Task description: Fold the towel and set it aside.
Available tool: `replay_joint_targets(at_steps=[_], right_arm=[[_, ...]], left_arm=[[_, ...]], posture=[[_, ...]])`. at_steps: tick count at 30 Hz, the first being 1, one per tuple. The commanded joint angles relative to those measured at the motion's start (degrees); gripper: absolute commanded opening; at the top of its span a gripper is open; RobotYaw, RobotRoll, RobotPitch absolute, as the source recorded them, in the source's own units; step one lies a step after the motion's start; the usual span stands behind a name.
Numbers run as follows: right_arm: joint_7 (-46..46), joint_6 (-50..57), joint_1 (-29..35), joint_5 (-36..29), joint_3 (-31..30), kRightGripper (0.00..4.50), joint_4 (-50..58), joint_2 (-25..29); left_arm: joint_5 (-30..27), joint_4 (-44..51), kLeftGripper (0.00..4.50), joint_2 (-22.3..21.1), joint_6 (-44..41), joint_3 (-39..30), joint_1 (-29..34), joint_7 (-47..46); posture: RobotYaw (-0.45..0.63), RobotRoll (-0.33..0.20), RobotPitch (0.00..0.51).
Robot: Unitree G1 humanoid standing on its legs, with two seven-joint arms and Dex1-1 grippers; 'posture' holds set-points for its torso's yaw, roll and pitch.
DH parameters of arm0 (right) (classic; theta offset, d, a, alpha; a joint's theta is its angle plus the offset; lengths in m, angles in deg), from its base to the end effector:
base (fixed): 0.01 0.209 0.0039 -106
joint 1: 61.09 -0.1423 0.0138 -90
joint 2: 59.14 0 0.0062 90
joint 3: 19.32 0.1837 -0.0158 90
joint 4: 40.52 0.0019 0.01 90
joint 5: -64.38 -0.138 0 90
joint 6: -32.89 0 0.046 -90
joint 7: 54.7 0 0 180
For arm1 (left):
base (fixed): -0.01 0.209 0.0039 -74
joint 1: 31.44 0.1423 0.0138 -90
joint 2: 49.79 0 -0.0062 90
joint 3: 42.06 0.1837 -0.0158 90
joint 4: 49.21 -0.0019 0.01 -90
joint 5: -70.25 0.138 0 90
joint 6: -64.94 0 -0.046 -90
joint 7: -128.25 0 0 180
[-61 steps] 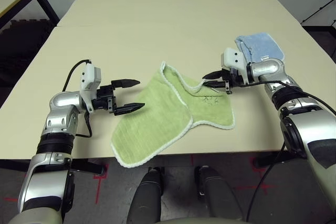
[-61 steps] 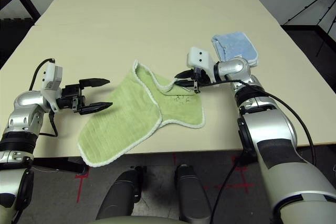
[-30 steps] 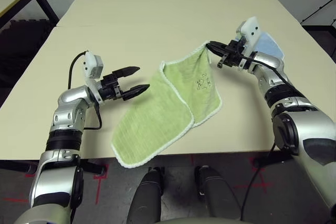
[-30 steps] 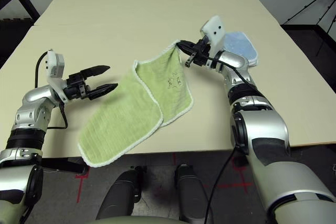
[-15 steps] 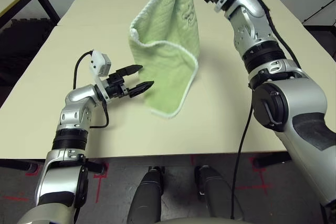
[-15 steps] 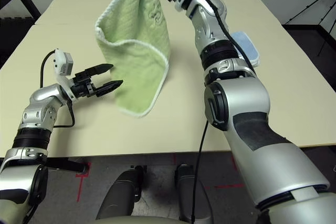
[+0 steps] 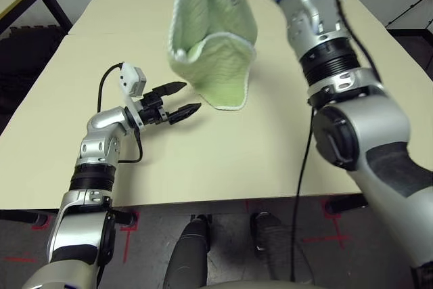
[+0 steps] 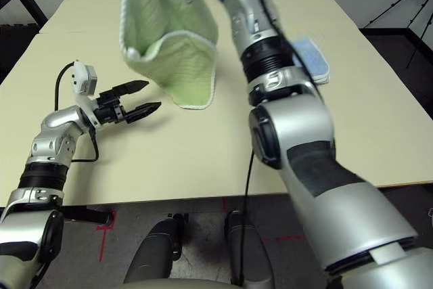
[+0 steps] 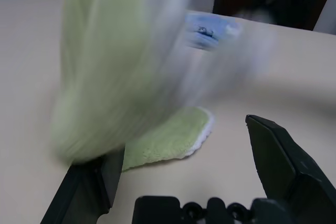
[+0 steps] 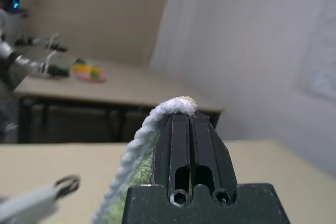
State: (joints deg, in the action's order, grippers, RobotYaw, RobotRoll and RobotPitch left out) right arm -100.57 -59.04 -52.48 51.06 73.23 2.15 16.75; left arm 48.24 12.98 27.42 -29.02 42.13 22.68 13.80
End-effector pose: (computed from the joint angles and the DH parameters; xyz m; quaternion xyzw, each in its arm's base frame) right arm 0.3525 -0.0513 0.3098 -0.0554 -0.2686 0.5253 0.8055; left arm 0.3084 0.2547 0.1486 0.0493 -0.0516 -0.4782 0.8753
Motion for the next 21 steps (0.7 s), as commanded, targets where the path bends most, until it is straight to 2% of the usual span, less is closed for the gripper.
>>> replay_joint_targets(at_steps=[1,6,11,16,21], right_arm=[[3.0,2.5,-2.1,-2.8,3.7,0.03,1.5,2.2],[7.4,-0.5,-7.6,-5.0,9.1,0.03,-2.9,5.8],[8.0,-5.2,-12.7,-5.7,11.9,0.03,-8.9,8.2],[7.9,-5.7,-11.7,-4.0,10.7,0.03,-10.7,7.9],[10.7,-3.5,-9.7,-2.4,9.3,0.03,-11.6,6.6]], left_arm=[[0.1,-0.1,4.5,0.0,-0.3,0.0,0.2,0.1],[0.4,-1.6,4.5,0.5,0.3,0.3,-0.3,0.1],[0.7,-3.0,4.5,1.3,0.8,0.5,-1.5,0.2],[0.6,-2.7,4.5,1.5,0.6,0.6,-1.4,0.2],[2.2,2.7,4.5,0.3,-3.0,2.5,1.0,-1.5]], posture=[[0.04,0.0,0.132],[0.01,0.0,0.124],[0.0,0.0,0.122],[0.01,0.0,0.126],[0.02,0.0,0.13]])
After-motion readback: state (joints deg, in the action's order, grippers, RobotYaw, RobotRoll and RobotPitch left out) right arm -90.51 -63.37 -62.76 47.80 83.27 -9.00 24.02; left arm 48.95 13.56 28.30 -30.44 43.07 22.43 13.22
